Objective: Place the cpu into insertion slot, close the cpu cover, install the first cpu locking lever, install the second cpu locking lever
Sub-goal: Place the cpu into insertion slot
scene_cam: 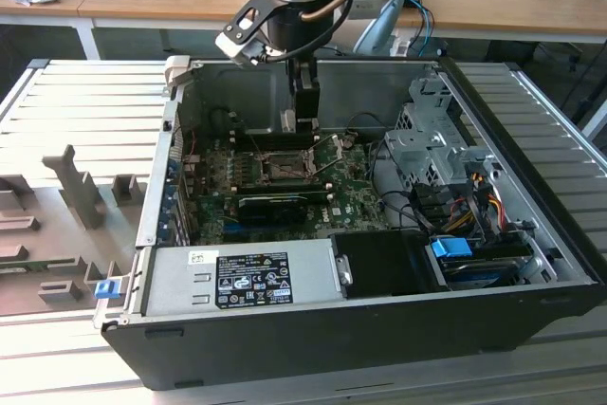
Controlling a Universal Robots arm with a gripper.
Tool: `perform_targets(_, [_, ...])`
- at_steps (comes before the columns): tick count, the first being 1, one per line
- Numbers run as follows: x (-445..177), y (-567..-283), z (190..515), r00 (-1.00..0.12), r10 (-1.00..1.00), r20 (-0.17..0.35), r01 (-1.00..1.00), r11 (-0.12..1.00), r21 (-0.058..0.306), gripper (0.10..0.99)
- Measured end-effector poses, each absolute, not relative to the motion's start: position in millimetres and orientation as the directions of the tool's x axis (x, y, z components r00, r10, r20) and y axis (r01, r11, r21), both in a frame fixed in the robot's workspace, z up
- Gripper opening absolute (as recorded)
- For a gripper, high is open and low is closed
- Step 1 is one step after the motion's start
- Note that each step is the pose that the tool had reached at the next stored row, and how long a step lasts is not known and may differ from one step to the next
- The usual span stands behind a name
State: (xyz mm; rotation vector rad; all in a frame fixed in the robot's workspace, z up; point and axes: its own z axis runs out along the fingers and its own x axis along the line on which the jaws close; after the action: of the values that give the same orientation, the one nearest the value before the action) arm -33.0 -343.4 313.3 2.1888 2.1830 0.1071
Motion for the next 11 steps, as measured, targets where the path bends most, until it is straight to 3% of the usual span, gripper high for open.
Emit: perform_targets(11, [-33,-343,299,0.002,1.000,0.015,0.997,-0.003,0.083,0.529])
